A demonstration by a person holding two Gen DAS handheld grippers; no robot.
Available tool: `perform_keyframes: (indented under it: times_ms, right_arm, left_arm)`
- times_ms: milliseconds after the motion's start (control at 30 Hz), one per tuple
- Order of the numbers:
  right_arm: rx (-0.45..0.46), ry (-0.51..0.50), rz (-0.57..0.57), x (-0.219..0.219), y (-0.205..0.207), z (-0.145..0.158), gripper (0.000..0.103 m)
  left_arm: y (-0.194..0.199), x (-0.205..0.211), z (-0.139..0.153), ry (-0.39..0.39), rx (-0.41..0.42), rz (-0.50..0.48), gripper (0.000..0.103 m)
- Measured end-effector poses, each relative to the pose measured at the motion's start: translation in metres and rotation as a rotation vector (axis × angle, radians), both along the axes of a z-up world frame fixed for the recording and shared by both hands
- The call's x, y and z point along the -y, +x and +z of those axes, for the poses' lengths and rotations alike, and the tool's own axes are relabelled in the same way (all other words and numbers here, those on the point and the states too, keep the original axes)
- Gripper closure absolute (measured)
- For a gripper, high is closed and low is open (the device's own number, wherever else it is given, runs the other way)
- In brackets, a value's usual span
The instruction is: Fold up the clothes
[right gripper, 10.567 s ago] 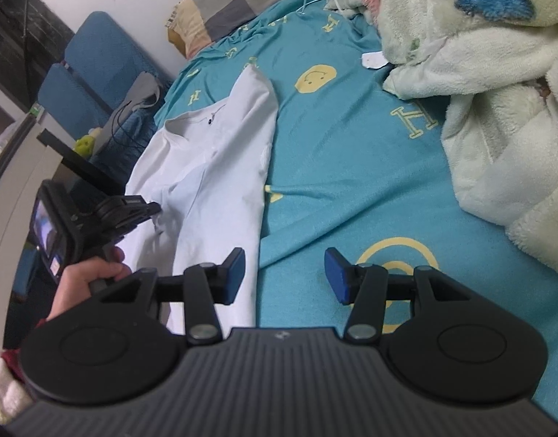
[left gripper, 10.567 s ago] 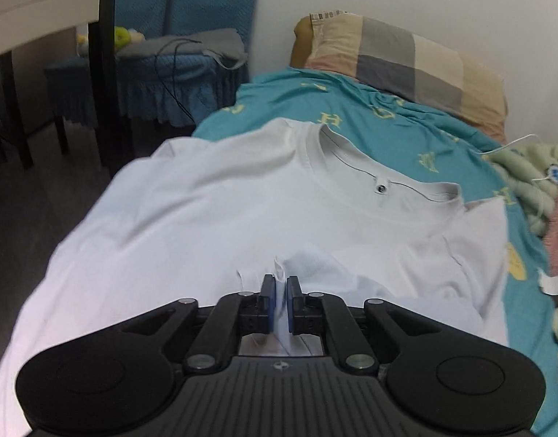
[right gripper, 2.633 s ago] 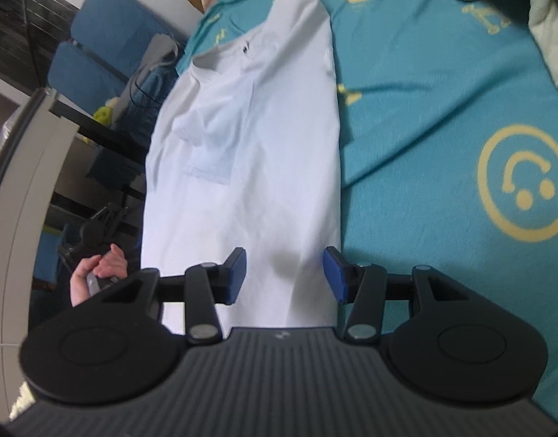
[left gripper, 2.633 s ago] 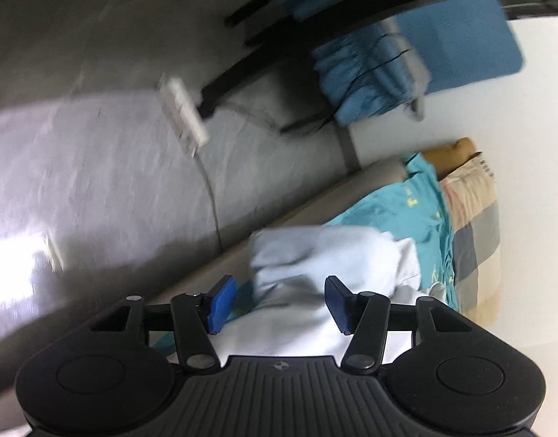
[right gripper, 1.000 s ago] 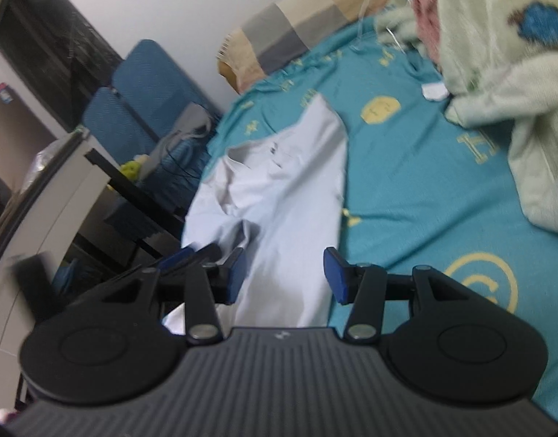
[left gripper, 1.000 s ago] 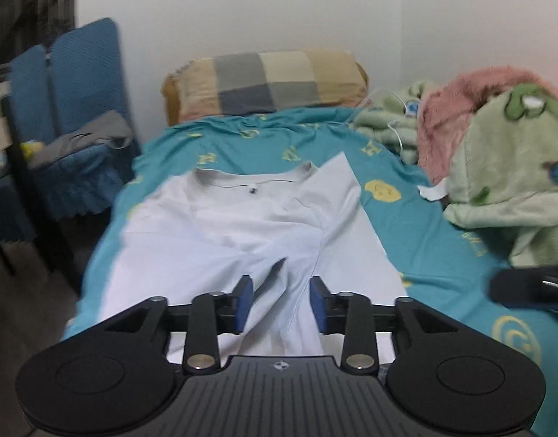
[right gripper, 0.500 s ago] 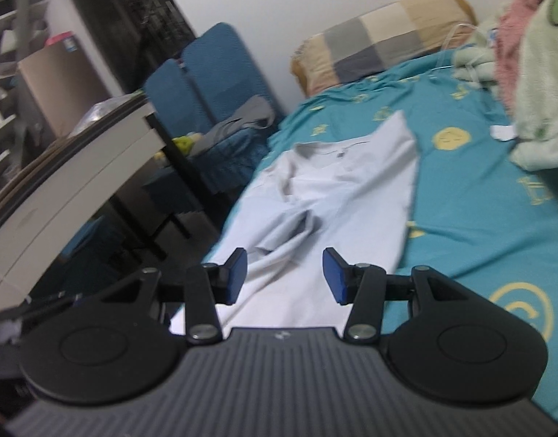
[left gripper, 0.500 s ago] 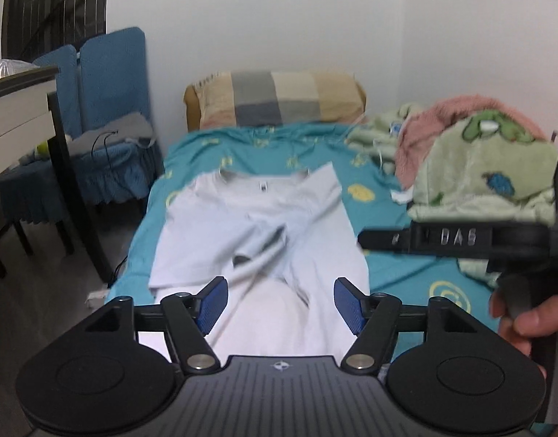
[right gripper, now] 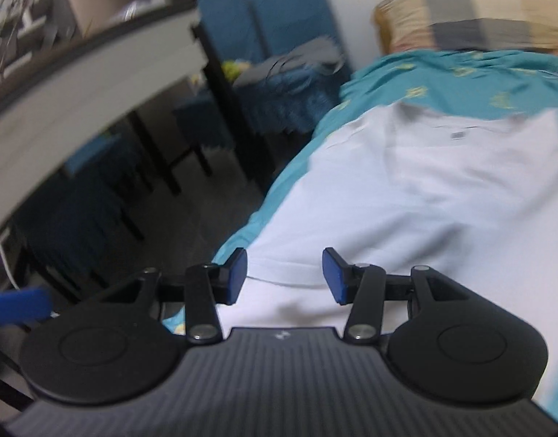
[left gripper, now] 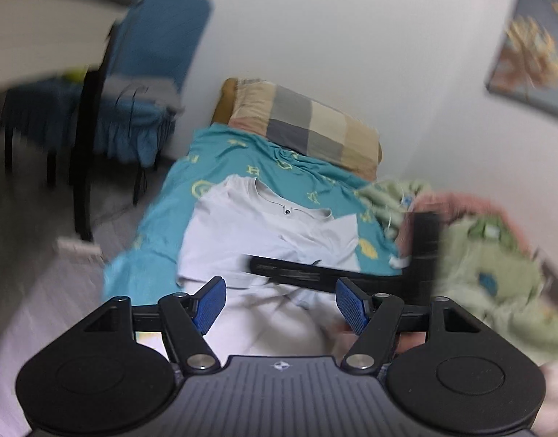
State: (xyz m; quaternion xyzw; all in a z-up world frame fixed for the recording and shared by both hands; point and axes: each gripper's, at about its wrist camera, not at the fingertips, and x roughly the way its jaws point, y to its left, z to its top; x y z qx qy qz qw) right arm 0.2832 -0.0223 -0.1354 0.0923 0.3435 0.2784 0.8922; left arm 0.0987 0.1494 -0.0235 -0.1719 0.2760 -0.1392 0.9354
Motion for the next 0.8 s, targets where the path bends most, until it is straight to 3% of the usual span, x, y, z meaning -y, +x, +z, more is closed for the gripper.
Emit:
perform_keyframes:
  times_ms: [133,267,500,533,600,633,733,800]
  right_arm:
    - [-0.015,-0.08,0.065,-0.039,0.023,-0.022,0.054]
    - [0.02,-0.128,0.149,-0.057,0.025,-0.029,0.053]
    - [0.133,-0.31,0.24,-0.078,0.013,-0.031,0.056]
    - [0.138,-0.304,0.219,-0.076,0.015,-0.027,0.058]
    - [0.148,-0.291,0.177,-0.072,0.019,-0.02,0.072]
    - [0.153,-0.285,0.156,-0.07,0.021,-0.016,0.09]
    - [0.167,-0.265,0.093,-0.064,0.026,-0.005,0.095]
    - [0.167,-0.189,0.011,-0.045,0.038,0.01,0.095]
  left_arm:
    - [-0.004,-0.01,0.002,-0.01,0.027,0.019,0.034]
    - [-0.002,-0.018,0.002,-0.084,0.028,0.011,0.034]
    - [0.002,-0.014,0.0,-0.118,0.026,0.011,0.034]
    - [0.002,-0.013,-0.001,-0.12,0.025,0.011,0.034]
    - [0.004,-0.007,-0.002,-0.099,0.021,0.009,0.034]
    - [0.005,-0.005,-0.003,-0.088,0.019,0.007,0.034]
    - [0.004,0.001,-0.004,-0.068,0.024,0.004,0.034]
    - [0.004,0.004,-0.004,-0.066,0.028,-0.003,0.034]
